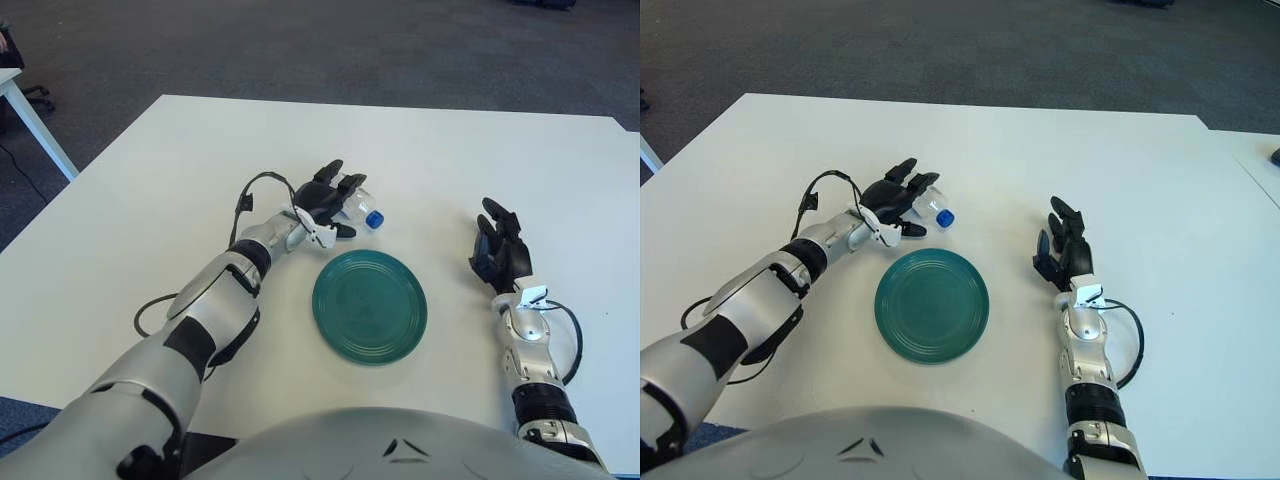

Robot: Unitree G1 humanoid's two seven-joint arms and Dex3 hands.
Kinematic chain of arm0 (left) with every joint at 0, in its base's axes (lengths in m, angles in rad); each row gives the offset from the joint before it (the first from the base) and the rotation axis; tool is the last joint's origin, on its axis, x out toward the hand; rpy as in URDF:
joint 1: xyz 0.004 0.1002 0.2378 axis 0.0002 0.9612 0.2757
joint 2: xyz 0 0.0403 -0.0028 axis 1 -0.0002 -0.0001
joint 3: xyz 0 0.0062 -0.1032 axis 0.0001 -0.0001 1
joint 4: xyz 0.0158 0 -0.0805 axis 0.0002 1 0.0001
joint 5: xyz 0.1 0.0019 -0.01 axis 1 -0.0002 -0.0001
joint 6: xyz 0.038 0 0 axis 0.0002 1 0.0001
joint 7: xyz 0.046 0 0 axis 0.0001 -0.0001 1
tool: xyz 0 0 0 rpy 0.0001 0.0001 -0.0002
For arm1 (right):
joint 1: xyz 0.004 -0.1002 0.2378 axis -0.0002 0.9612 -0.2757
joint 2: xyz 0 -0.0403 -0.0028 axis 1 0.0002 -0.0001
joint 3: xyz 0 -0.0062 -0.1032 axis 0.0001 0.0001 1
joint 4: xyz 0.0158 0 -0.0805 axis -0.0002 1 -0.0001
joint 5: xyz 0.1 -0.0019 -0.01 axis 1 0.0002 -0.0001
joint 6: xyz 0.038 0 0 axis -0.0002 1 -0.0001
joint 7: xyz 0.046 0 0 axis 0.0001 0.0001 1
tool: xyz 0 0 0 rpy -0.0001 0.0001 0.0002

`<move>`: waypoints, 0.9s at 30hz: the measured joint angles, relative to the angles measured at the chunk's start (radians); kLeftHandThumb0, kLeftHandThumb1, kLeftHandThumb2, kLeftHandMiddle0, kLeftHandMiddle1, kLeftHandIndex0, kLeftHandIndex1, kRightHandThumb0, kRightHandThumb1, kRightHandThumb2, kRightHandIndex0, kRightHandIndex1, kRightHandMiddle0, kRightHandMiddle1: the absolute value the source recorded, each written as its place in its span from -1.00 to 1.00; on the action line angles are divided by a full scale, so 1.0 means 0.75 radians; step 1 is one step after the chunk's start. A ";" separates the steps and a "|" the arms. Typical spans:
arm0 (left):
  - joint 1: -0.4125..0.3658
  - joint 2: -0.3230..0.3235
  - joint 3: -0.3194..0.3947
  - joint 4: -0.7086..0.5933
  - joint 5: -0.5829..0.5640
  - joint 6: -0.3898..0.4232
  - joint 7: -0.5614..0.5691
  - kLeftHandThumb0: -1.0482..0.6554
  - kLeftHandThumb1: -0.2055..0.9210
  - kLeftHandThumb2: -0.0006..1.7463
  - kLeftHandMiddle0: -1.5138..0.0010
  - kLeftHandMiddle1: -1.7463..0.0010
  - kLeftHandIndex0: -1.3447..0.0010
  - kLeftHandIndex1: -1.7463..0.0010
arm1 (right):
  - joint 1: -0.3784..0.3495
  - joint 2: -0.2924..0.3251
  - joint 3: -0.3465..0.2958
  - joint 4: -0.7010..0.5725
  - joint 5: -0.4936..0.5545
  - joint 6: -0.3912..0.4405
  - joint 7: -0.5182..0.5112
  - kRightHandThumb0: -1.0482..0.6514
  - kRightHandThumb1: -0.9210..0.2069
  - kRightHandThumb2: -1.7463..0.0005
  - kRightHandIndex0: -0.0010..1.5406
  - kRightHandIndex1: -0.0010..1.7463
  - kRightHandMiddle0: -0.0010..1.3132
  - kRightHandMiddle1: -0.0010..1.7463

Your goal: Put the bottle into the plate.

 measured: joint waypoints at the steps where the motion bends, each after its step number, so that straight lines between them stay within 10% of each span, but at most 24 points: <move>1: -0.004 -0.007 -0.004 0.005 0.000 0.013 0.000 -0.90 1.00 -0.73 0.40 0.91 0.96 0.15 | 0.007 0.000 -0.001 -0.008 0.000 0.002 0.000 -0.56 -1.00 0.09 -0.69 -0.99 -1.00 -0.40; 3: -0.011 -0.018 -0.016 0.010 0.001 0.033 0.002 -0.87 1.00 -0.78 0.39 0.73 0.95 0.07 | 0.019 0.000 -0.003 -0.021 0.000 0.004 0.001 -0.56 -1.00 0.09 -0.69 -1.00 -1.00 -0.40; 6: -0.016 -0.023 -0.043 0.012 0.008 0.054 0.016 -0.79 0.98 -0.87 0.59 -0.43 0.81 -0.28 | 0.039 0.000 -0.008 -0.042 0.002 0.008 0.007 -0.56 -1.00 0.09 -0.69 -1.00 -1.00 -0.41; 9: -0.025 -0.024 -0.069 0.014 0.023 0.068 0.033 -0.74 0.96 -0.91 0.57 -0.81 0.73 -0.45 | 0.053 0.000 -0.013 -0.060 0.003 0.016 0.007 -0.56 -1.00 0.08 -0.69 -0.99 -1.00 -0.41; 16: -0.047 -0.034 -0.116 0.023 0.047 0.086 0.036 -0.54 0.93 -0.93 0.37 -0.98 0.57 -0.65 | 0.088 0.001 -0.017 -0.102 -0.002 0.026 0.002 -0.55 -1.00 0.06 -0.67 -0.99 -1.00 -0.40; 27: -0.063 -0.057 -0.208 0.032 0.103 0.172 0.089 -0.28 0.22 0.21 0.00 -1.00 0.24 -0.95 | 0.154 0.005 -0.011 -0.163 -0.002 0.019 0.018 -0.56 -1.00 0.01 -0.68 -1.00 -1.00 -0.42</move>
